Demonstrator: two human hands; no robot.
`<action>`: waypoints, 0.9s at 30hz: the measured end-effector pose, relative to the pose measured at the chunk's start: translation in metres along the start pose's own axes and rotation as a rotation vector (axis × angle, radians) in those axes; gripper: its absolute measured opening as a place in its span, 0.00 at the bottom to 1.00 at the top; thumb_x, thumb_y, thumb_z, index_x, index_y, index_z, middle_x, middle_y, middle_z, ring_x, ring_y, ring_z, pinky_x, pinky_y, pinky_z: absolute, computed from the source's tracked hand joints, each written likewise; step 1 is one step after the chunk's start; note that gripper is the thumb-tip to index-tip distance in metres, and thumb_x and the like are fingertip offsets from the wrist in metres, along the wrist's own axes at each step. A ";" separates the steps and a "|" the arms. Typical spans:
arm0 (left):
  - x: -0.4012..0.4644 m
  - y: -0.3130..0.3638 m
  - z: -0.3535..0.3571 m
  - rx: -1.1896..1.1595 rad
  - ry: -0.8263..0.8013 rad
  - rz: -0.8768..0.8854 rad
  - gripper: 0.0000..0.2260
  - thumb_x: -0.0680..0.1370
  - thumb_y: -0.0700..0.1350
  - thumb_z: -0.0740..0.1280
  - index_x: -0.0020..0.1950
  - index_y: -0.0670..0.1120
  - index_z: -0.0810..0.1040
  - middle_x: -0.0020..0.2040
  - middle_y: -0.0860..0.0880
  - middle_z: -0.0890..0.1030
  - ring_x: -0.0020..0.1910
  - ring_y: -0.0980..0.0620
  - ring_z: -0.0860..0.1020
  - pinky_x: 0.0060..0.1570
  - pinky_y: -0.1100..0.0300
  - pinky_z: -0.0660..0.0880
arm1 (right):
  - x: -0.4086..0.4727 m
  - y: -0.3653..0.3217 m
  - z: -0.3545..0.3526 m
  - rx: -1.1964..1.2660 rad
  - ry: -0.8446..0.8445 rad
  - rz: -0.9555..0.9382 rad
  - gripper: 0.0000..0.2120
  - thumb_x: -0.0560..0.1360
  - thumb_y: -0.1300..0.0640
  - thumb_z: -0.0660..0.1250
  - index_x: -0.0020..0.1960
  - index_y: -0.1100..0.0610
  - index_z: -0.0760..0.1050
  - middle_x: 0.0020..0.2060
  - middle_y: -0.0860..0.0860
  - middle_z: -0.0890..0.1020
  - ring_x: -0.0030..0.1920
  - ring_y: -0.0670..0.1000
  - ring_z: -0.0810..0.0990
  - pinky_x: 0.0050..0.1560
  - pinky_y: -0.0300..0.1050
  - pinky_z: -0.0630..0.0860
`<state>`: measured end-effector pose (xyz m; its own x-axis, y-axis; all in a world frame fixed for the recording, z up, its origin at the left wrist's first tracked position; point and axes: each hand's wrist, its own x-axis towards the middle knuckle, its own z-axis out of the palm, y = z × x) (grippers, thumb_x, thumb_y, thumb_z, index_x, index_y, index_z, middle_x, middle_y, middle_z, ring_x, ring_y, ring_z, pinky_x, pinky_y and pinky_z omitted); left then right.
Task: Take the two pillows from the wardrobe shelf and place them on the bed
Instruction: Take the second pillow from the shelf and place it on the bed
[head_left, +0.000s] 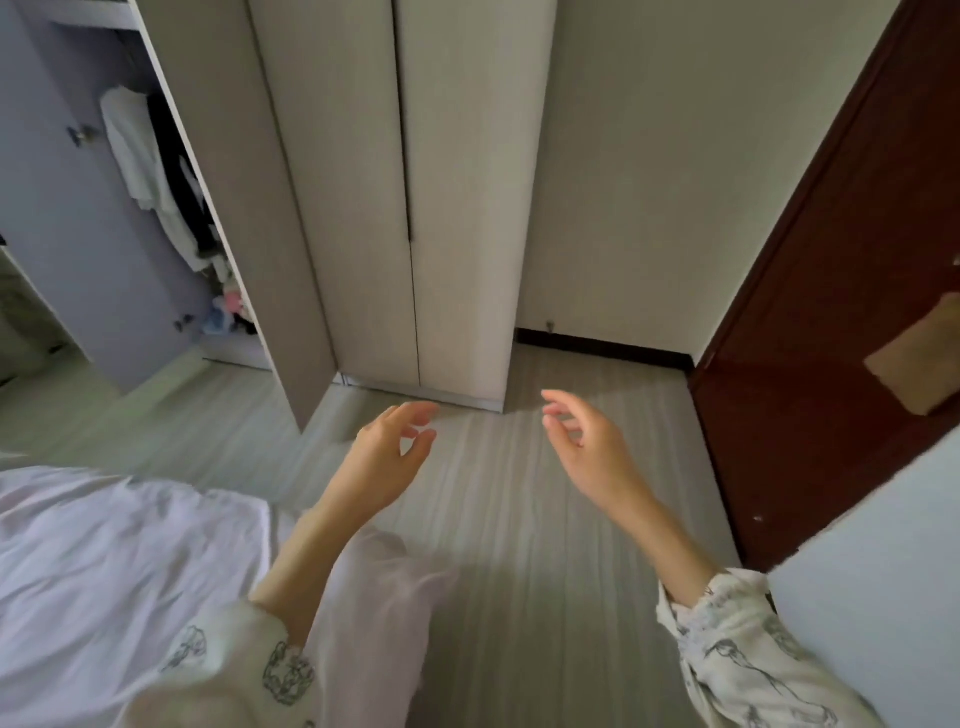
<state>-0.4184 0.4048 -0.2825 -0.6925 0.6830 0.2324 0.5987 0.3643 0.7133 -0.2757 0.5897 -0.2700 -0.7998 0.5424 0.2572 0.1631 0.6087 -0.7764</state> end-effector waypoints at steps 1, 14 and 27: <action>0.014 0.000 0.005 -0.005 0.002 -0.016 0.15 0.78 0.43 0.62 0.64 0.46 0.74 0.55 0.47 0.79 0.53 0.52 0.77 0.54 0.58 0.73 | 0.019 0.008 -0.001 -0.006 -0.005 -0.006 0.14 0.77 0.59 0.61 0.63 0.57 0.72 0.53 0.52 0.78 0.48 0.46 0.76 0.51 0.36 0.70; 0.169 -0.087 0.028 0.000 0.162 -0.302 0.13 0.78 0.41 0.63 0.61 0.44 0.76 0.54 0.46 0.80 0.50 0.51 0.78 0.53 0.56 0.75 | 0.242 0.072 0.080 0.046 -0.298 -0.076 0.14 0.77 0.58 0.62 0.63 0.55 0.73 0.53 0.51 0.78 0.47 0.48 0.77 0.47 0.33 0.70; 0.343 -0.215 -0.034 -0.009 0.341 -0.507 0.12 0.78 0.40 0.63 0.60 0.45 0.76 0.50 0.49 0.79 0.46 0.54 0.76 0.46 0.67 0.69 | 0.476 0.059 0.204 0.066 -0.488 -0.142 0.14 0.77 0.58 0.62 0.63 0.56 0.73 0.53 0.52 0.79 0.47 0.47 0.77 0.51 0.38 0.71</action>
<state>-0.7988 0.5392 -0.3335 -0.9811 0.1839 0.0600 0.1582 0.5844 0.7959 -0.7648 0.7655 -0.3111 -0.9906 0.1133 0.0766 0.0086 0.6102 -0.7922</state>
